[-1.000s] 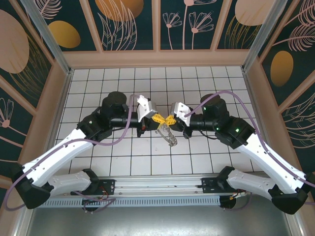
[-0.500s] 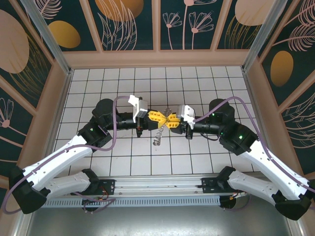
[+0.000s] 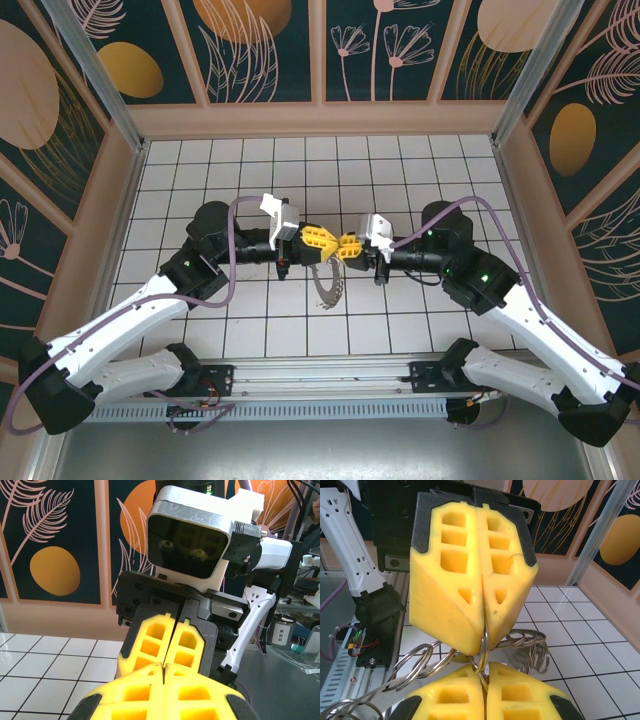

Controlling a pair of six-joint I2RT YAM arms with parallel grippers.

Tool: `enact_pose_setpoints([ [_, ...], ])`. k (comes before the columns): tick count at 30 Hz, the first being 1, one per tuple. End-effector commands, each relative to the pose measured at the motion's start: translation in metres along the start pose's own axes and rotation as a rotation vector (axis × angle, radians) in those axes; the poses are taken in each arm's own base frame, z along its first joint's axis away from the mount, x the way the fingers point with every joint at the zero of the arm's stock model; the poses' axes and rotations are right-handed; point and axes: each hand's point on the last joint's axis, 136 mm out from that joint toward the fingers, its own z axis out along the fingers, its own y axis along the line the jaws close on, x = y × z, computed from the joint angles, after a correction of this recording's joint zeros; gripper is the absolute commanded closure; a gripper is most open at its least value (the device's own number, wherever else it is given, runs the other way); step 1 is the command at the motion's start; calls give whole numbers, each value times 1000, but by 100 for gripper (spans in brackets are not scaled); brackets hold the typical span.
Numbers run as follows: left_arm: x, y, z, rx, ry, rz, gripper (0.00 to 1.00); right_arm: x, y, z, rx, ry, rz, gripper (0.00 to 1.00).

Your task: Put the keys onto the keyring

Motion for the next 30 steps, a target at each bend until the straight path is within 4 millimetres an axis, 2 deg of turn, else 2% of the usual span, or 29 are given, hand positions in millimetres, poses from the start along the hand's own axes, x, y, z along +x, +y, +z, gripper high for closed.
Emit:
enact_pose_setpoints([
  [1,-25,-11,2,55,-92,66,100,6,4,6,-29,3,24,89],
  [5,-24,-11,3,70,-98,58,100,-1,4,4,-31,-25,13,89],
  [9,-25,-12,4,81,-115,52,100,4,6,8,-46,-12,24,100],
  [16,-25,-13,4,96,-122,44,100,7,2,10,-32,-4,28,100],
  [30,-20,-15,-1,67,-79,67,100,3,-11,-10,109,4,-3,100],
])
